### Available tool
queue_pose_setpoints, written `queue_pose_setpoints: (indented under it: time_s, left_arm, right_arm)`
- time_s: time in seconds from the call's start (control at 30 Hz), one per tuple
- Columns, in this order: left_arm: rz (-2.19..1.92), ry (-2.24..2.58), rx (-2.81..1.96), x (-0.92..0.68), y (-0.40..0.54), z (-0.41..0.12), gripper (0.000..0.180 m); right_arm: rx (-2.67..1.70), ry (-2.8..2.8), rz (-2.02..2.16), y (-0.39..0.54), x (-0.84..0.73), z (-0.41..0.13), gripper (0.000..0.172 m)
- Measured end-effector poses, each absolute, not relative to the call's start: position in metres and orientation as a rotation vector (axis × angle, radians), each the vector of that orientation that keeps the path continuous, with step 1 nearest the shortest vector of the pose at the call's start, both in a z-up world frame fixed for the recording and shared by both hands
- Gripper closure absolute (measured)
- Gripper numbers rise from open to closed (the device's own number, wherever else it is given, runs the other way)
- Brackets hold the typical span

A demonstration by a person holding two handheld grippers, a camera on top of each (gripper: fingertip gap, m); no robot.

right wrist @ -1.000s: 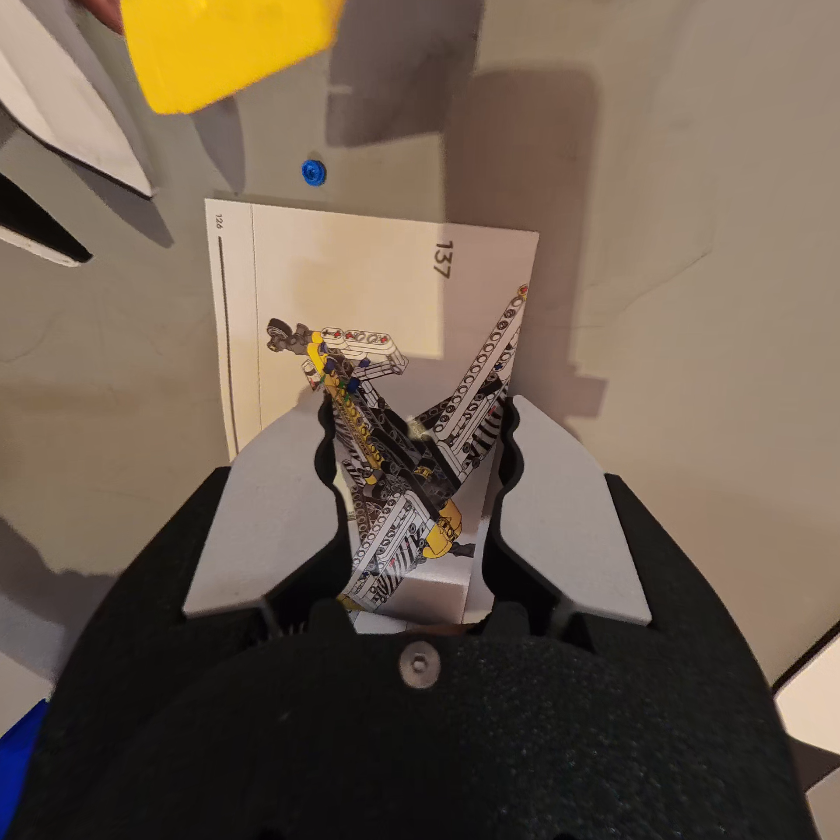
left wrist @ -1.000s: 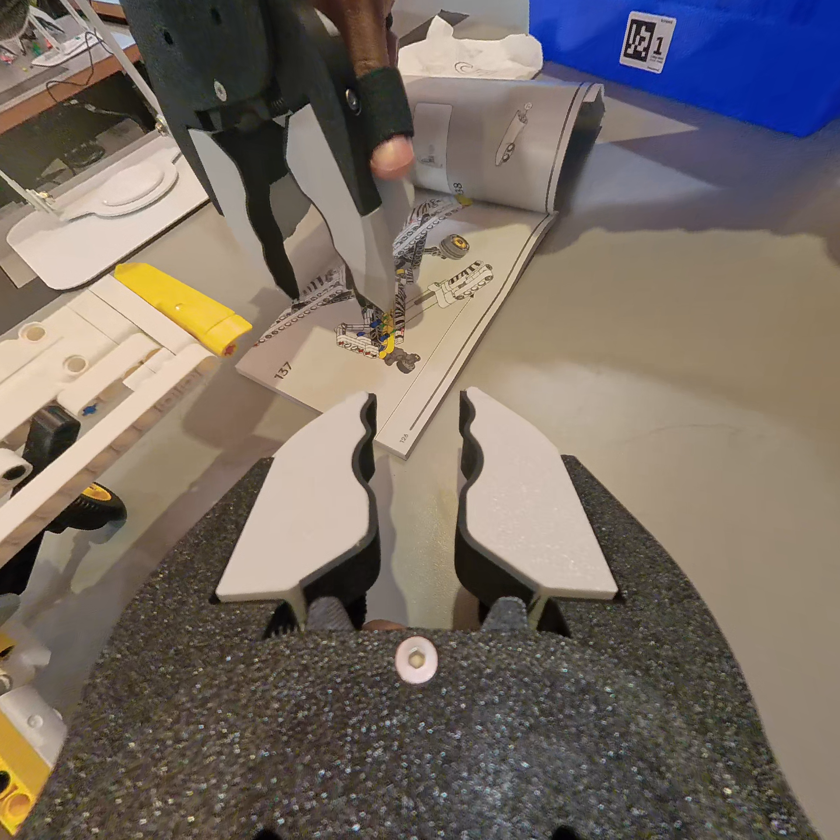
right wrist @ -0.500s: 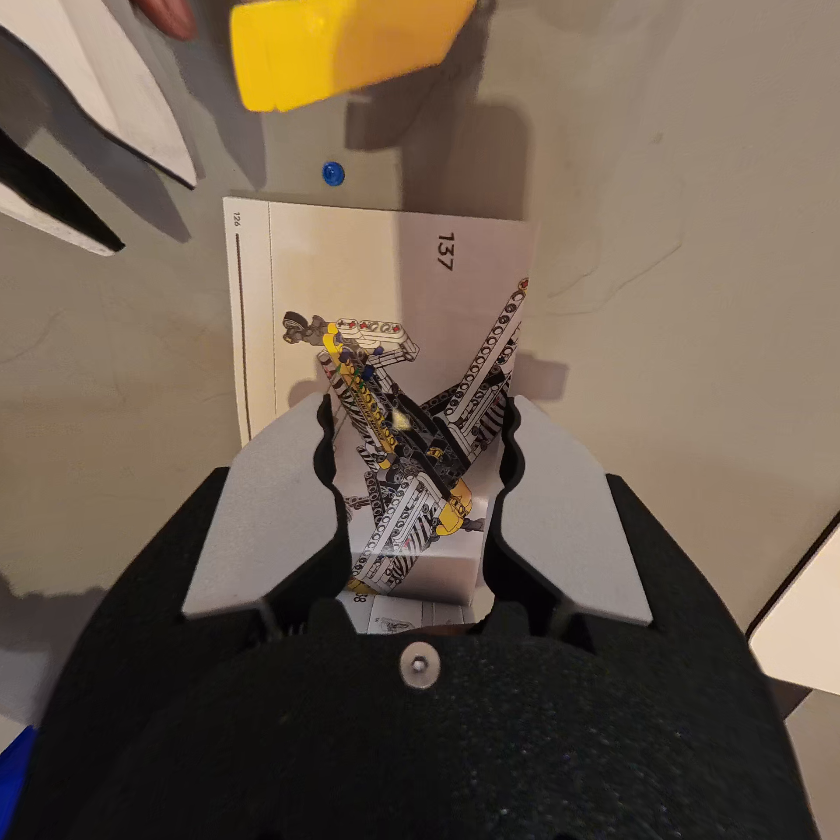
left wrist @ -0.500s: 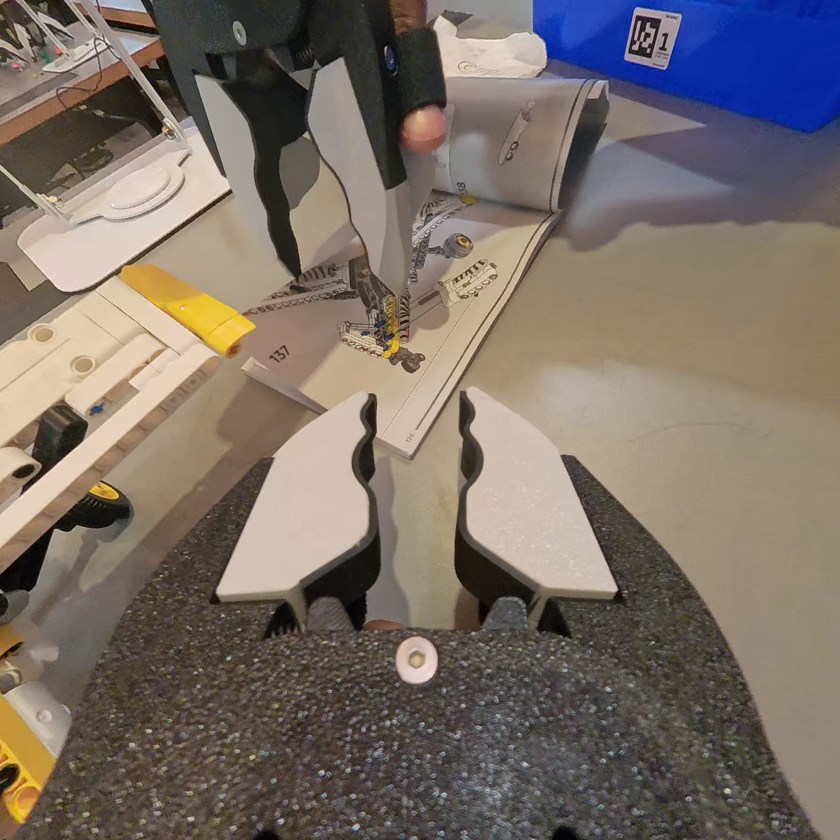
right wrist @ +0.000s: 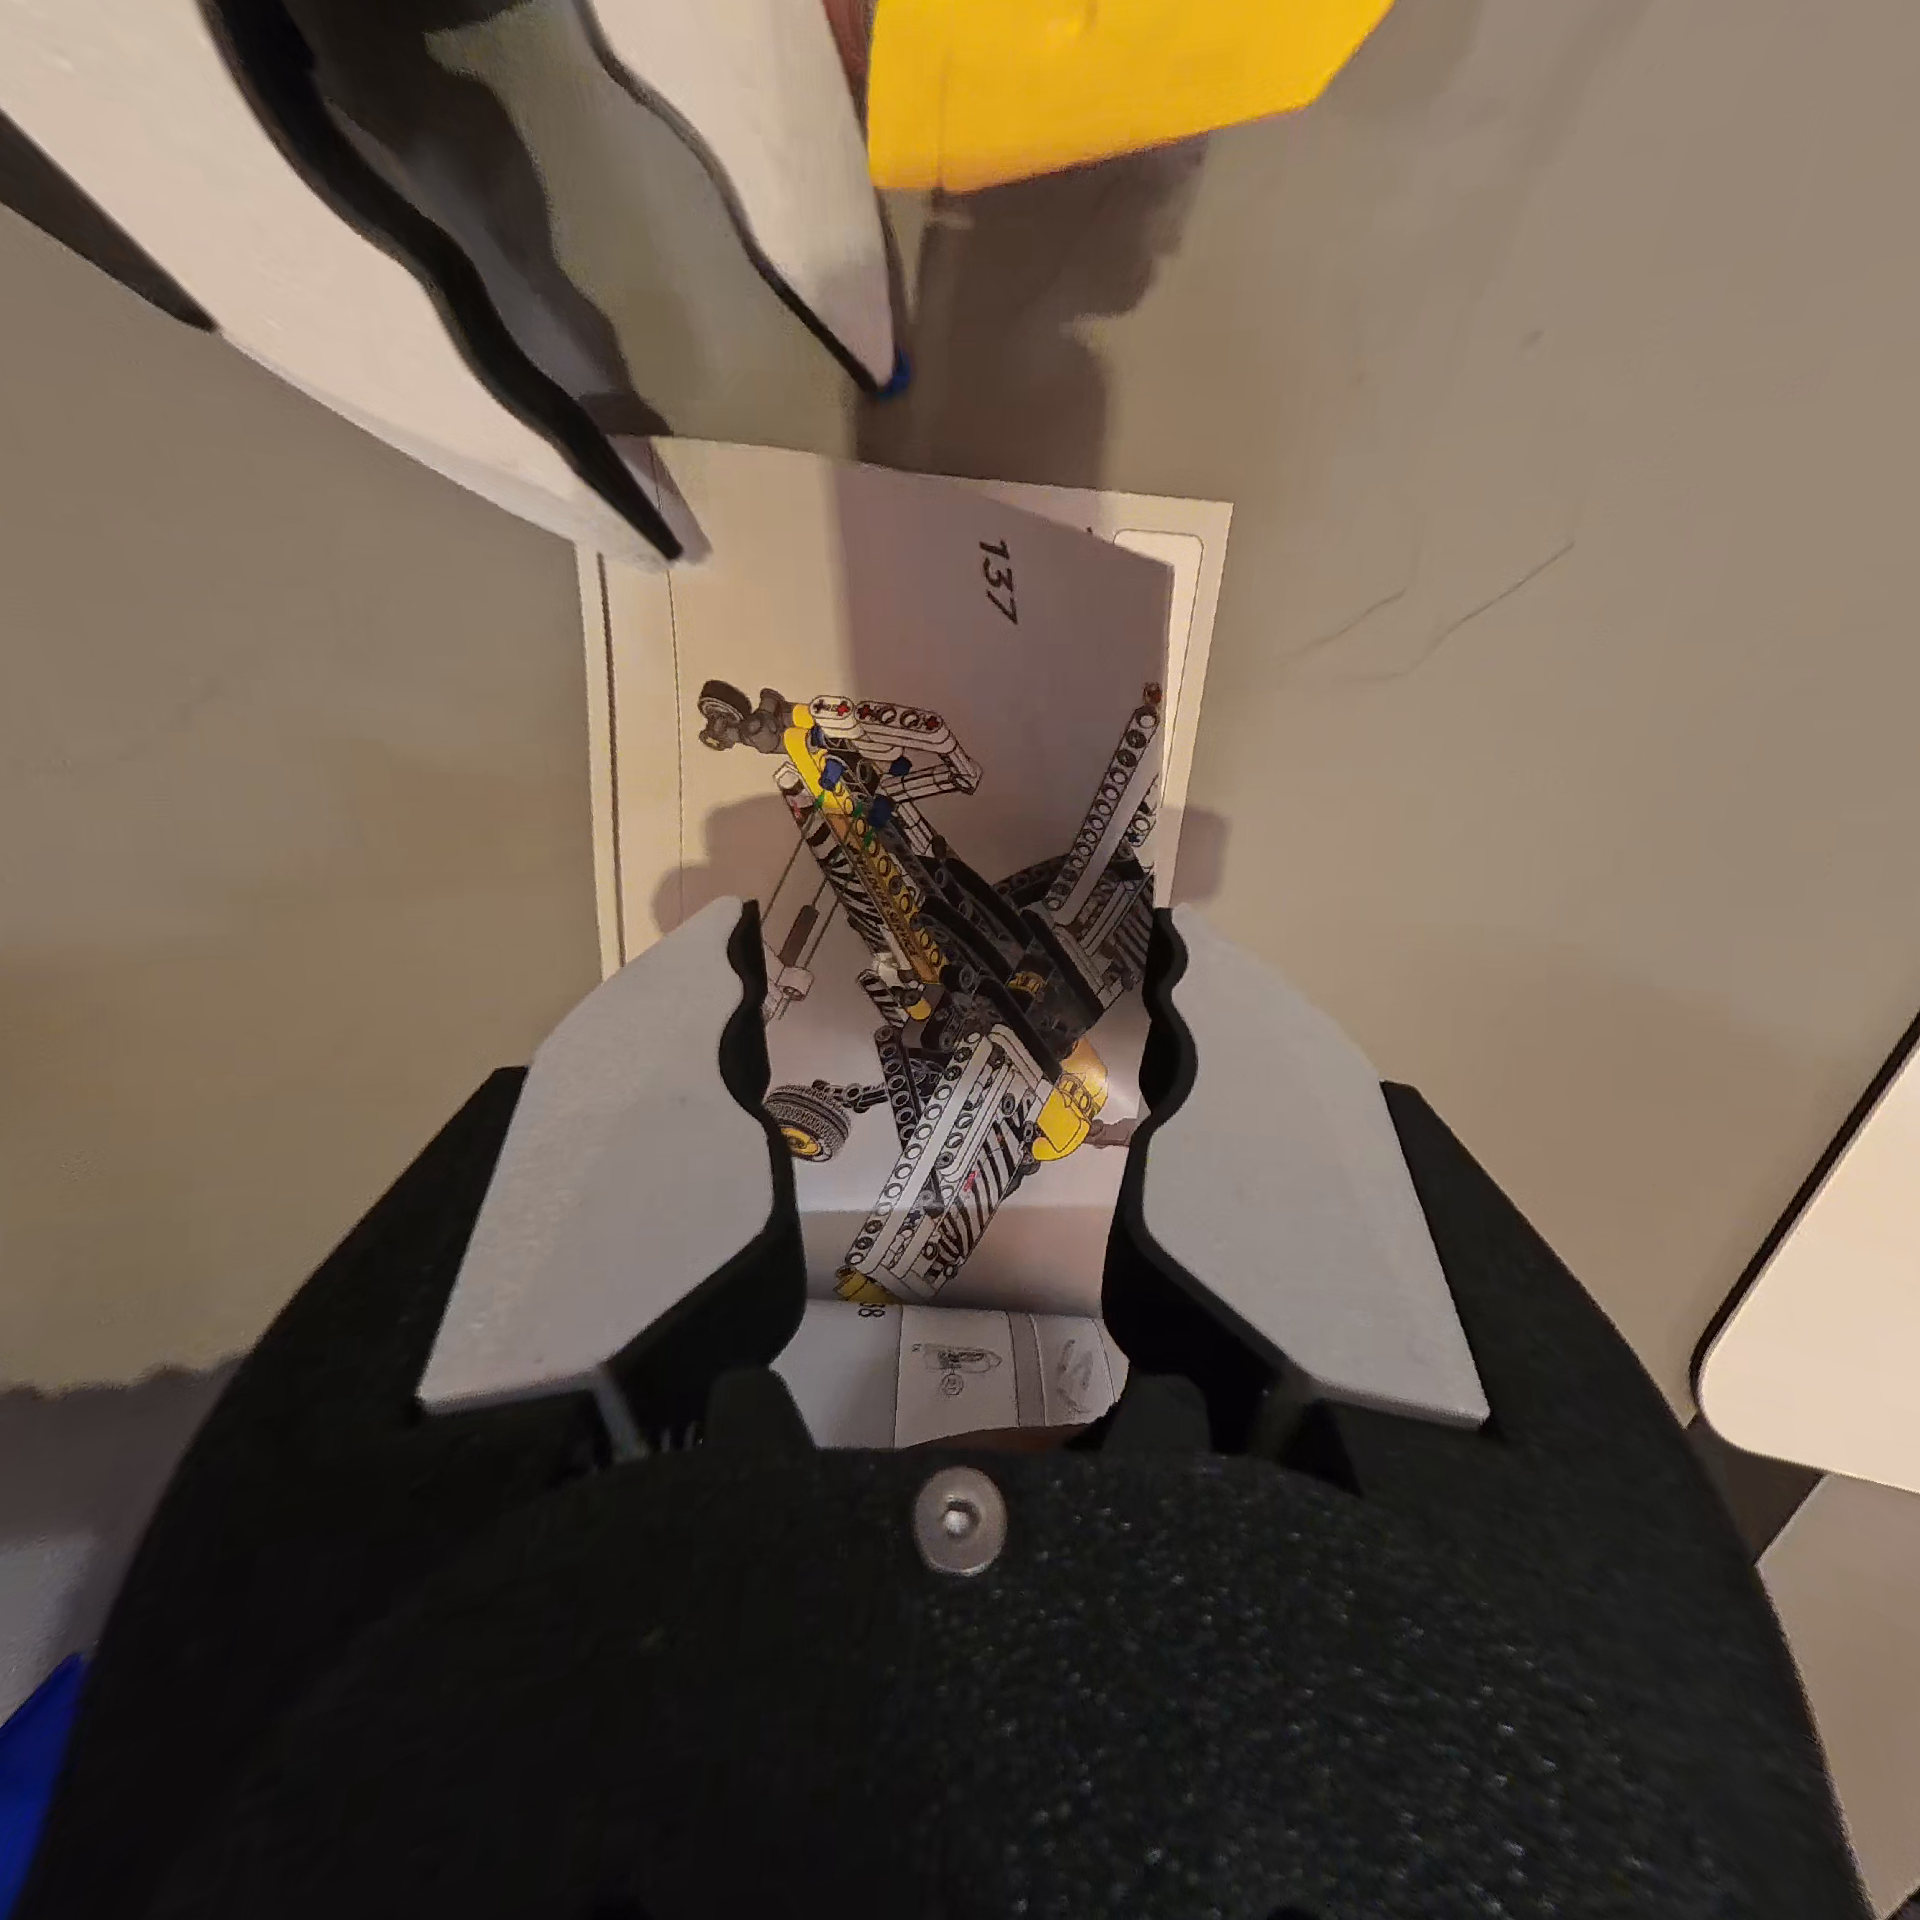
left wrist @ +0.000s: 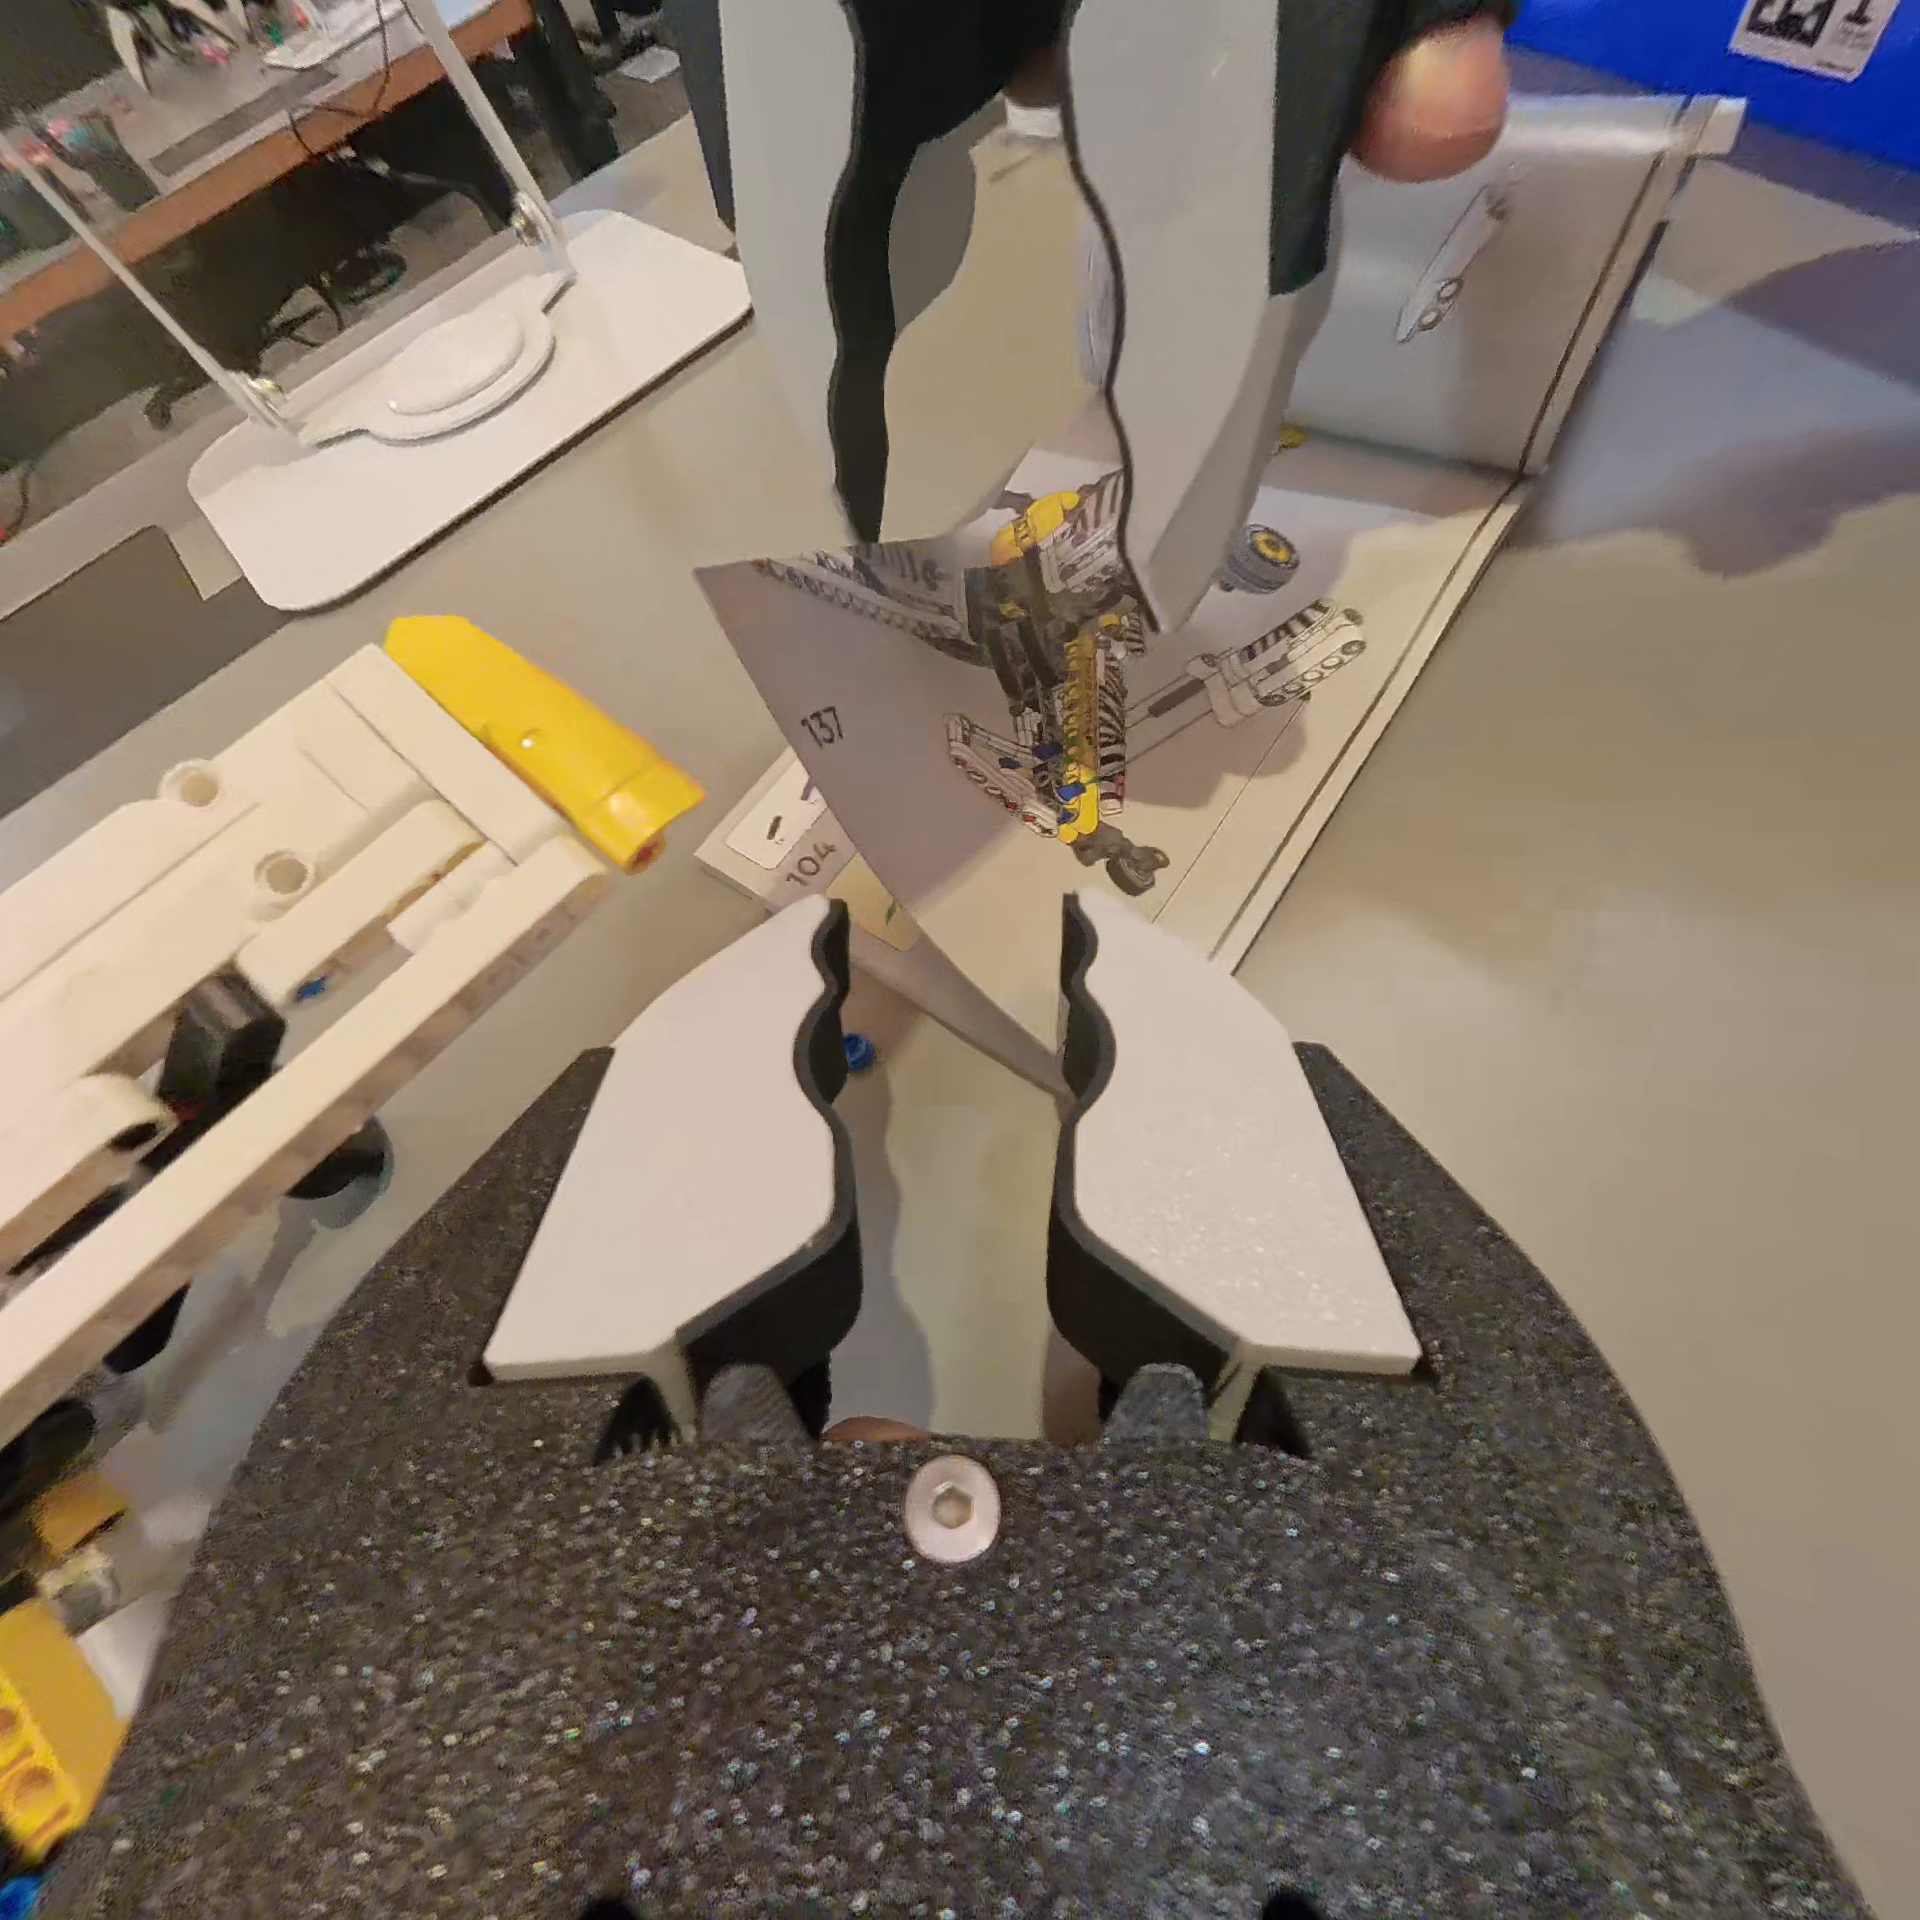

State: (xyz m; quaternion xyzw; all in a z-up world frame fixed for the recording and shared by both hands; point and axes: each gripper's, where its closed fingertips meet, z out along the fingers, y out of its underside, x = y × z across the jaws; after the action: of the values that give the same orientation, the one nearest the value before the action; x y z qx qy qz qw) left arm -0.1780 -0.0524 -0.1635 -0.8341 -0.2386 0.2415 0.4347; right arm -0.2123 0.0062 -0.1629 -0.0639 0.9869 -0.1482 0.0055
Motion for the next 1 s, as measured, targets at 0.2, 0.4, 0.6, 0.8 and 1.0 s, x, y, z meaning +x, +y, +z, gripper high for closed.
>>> queue_pose_setpoints:
  time_s: [0.2, 0.4, 0.6, 0.8, 1.0]
  left_arm:
    - [0.632, -0.559, -2.141, -0.181, -0.040, -0.171, 0.139]
    - [0.632, -0.555, -2.155, -0.182, -0.036, -0.173, 0.140]
    - [0.622, -0.537, -2.141, -0.181, -0.034, -0.171, 0.140]
    - [0.633, -0.513, -2.141, -0.179, -0.032, -0.170, 0.139]
    - [0.661, -0.477, -2.146, -0.177, -0.031, -0.170, 0.139]
  right_arm:
    - [-0.210, 3.101, -0.510, 0.009, -0.209, -0.162, 0.101]
    - [-0.208, 3.125, -0.559, 0.011, -0.211, -0.165, 0.102]
    - [-0.218, 3.135, -0.599, 0.009, -0.212, -0.166, 0.105]
    - [-0.226, 3.139, -0.688, 0.000, -0.216, -0.165, 0.104]
    - [-0.224, 3.091, -0.955, -0.024, -0.217, -0.157, 0.102]
